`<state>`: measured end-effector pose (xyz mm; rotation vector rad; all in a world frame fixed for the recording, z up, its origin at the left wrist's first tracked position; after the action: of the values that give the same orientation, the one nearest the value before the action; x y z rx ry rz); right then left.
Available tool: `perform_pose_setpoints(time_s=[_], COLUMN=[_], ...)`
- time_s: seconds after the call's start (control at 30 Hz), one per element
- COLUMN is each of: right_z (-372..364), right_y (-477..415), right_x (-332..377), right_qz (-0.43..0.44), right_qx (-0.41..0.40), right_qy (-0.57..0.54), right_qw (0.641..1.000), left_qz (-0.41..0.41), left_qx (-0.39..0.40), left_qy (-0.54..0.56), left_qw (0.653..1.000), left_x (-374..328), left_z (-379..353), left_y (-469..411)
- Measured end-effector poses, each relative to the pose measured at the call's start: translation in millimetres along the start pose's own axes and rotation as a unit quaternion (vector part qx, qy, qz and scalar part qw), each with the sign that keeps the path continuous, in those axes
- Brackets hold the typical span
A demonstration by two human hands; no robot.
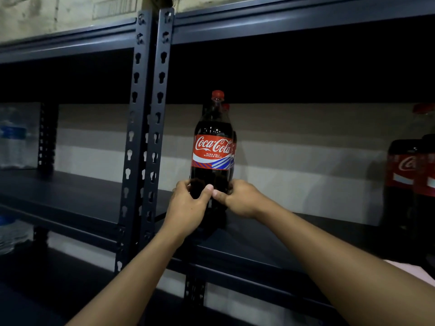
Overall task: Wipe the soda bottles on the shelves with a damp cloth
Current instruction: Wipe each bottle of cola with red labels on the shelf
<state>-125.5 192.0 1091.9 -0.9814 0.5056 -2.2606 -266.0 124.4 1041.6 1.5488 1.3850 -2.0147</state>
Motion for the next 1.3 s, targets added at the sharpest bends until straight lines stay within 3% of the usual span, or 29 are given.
perform_pose_setpoints(time_s=[0.87, 1.3], right_z=[-26, -27], right_y=[-7, 4], right_x=[7, 21], right_qz=[-0.038, -0.061], right_qx=[-0.063, -0.077], right_qy=[0.078, 0.107], right_qw=[0.994, 0.989], left_qz=[0.044, 0.034], left_qx=[0.017, 0.003], left_qy=[0.076, 0.001], left_qw=[0.996, 0.999], left_x=[5, 5], left_z=[3, 2], left_y=[-7, -6])
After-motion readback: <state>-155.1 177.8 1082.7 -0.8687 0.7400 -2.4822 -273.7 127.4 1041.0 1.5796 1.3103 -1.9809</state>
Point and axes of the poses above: each hand's wrist, its own y-axis away from the middle knuckle, its own z-axis out of the back of the hand, x = y × z, the point moved 2 cm from there along -y, towards the middle knuckle, and after that the axes turned 12 degrees about -x, right-handed, at the moved point
